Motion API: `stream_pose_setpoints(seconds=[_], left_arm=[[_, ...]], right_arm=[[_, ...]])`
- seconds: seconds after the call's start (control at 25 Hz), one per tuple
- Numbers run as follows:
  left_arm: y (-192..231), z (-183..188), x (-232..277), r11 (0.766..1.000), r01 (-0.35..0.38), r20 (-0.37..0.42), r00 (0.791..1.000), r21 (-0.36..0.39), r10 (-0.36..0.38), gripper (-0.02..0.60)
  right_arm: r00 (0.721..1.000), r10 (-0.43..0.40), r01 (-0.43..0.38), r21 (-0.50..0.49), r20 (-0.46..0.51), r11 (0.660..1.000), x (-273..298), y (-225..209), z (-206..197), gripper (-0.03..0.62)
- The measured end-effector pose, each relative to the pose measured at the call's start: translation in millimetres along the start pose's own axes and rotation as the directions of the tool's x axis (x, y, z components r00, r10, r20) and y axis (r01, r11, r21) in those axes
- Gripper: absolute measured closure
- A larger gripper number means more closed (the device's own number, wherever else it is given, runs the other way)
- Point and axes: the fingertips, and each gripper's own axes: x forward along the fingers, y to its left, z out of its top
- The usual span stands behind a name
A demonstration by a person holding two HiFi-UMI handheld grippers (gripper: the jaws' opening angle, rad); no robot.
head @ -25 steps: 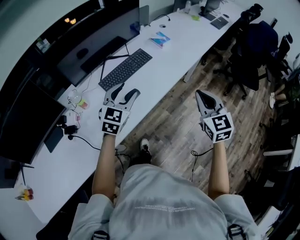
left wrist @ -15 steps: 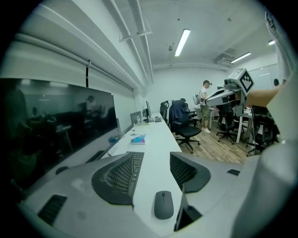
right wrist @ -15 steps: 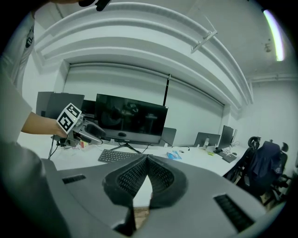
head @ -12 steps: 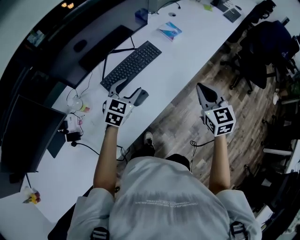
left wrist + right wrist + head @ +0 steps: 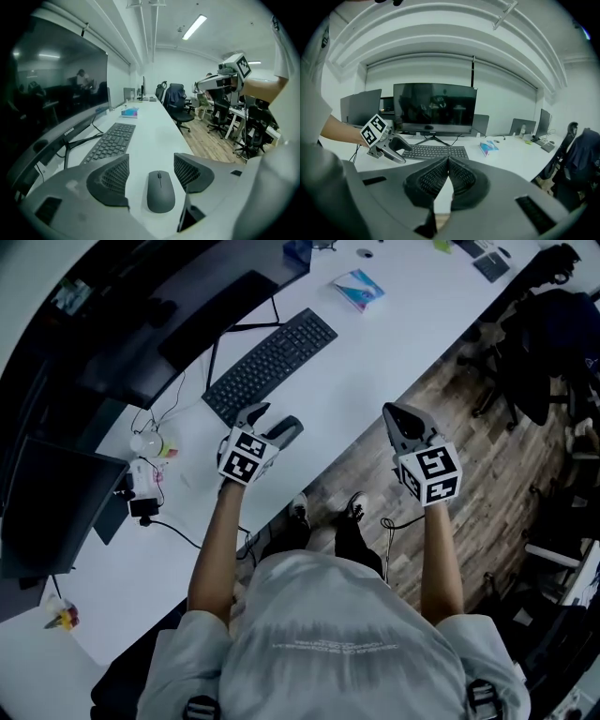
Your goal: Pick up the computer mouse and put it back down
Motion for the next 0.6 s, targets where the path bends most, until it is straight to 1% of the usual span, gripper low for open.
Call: stream_pose_setpoints(seconds=[0.16, 0.28, 0.44, 0.6], left_arm=[[-4, -27, 25, 0.999, 0.036, -0.092, 0.995, -0.018, -0.038, 0.281], [-12, -52, 41, 0.997, 0.068, -0.171, 0.983, -0.034, -0.073, 0.267], [-16, -77, 58, 0.996, 0.085, -0.258, 0.962, -0.038, -0.092, 0.259], [-20, -93, 67, 0.995, 0.086, -0.308, 0.947, -0.044, -0.095, 0.259]], right_arm=[[0.998, 0.049, -0.050, -0.012, -0.035, 0.999, 20, -4, -11, 0.592], [0.996, 0.073, -0.073, -0.004, -0.054, 0.997, 28, -7, -20, 0.592], [0.995, 0.077, -0.077, 0.010, -0.069, 0.997, 34, -16, -28, 0.592], [0.994, 0.073, -0.071, 0.024, -0.084, 0.997, 34, -23, -37, 0.592]])
